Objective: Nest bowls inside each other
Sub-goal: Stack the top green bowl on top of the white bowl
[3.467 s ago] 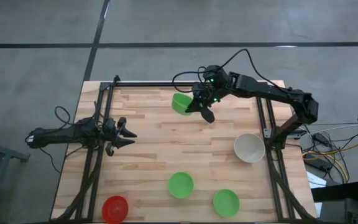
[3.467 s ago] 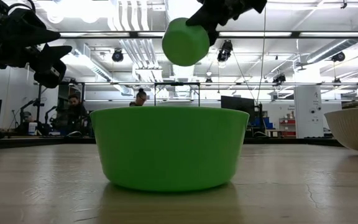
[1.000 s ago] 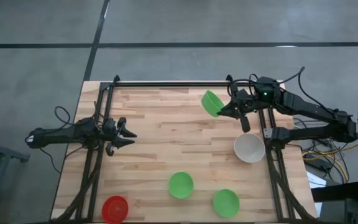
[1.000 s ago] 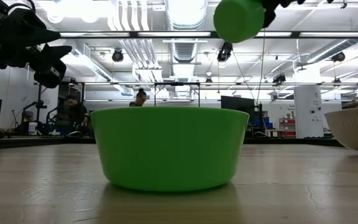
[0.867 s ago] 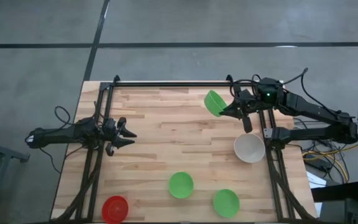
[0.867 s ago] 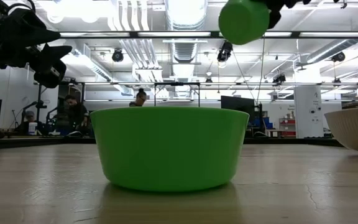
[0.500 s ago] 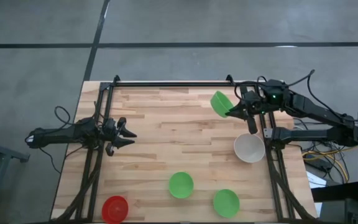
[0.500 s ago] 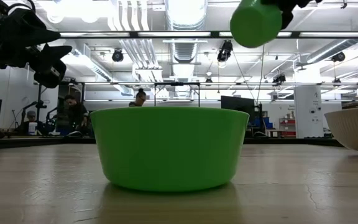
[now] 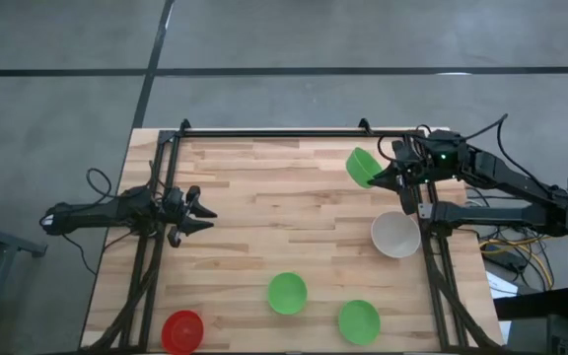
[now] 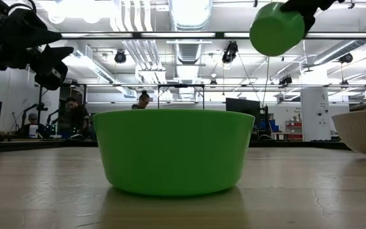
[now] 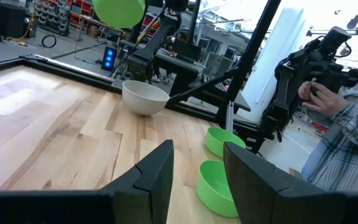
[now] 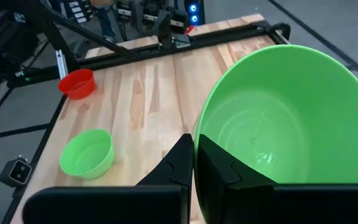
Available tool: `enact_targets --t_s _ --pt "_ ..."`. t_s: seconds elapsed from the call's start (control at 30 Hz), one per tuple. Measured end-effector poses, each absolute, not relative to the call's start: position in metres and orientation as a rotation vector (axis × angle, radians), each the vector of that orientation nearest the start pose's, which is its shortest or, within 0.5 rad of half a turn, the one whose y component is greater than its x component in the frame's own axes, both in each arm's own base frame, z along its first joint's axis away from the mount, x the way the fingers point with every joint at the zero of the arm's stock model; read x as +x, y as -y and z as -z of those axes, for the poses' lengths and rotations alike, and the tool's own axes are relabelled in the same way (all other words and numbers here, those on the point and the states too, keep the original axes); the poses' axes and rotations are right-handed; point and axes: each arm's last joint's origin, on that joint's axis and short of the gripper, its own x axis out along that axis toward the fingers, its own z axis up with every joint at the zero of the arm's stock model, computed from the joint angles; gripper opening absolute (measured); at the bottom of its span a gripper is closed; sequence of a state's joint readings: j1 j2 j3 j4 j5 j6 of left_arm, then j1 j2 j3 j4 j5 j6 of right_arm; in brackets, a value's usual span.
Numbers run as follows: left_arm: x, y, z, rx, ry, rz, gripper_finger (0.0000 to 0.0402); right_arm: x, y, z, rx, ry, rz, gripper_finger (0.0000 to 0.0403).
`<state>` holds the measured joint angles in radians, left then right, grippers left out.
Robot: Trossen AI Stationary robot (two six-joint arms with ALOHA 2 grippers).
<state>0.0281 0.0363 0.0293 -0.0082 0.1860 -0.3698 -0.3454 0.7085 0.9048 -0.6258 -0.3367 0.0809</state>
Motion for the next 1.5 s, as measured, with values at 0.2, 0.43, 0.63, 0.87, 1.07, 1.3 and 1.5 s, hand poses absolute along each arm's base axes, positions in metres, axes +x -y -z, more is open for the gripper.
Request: enact_targets --t_s 0.2,0.43,0.63,0.87,1.07,1.3,1.5 --pt "0.098 0.003 -0.170 -0.371 -0.044 0.153 0.0145 0.119 0.033 -0.339 0.218 -0.378 0.024 0.0008" --pt "0.098 0.003 -0.170 -0.371 -0.044 0.153 0.0145 0.107 0.028 -0.328 0.273 -0.388 0.035 0.0008" --pt "0.098 0.003 -0.170 -0.371 -0.044 0.153 0.0145 0.095 0.024 -0.326 0.309 -0.394 0.041 0.0008" --pt "0.098 0.003 -0.170 -0.371 -0.044 0.153 0.0145 0.082 0.020 -0.320 0.370 -0.455 0.081 0.0008" --pt "0.098 0.003 -0.170 -0.371 -0.044 0.153 0.0145 0.072 0.017 -0.317 0.393 -0.485 0.091 0.0008" --pt "0.098 0.003 -0.170 -0.371 -0.044 0.153 0.0145 0.064 0.014 -0.313 0.452 -0.518 0.132 0.0008" --pt "0.098 0.003 -0.170 -0.371 -0.044 0.153 0.0145 0.062 0.014 -0.309 0.505 -0.559 0.154 0.0008"
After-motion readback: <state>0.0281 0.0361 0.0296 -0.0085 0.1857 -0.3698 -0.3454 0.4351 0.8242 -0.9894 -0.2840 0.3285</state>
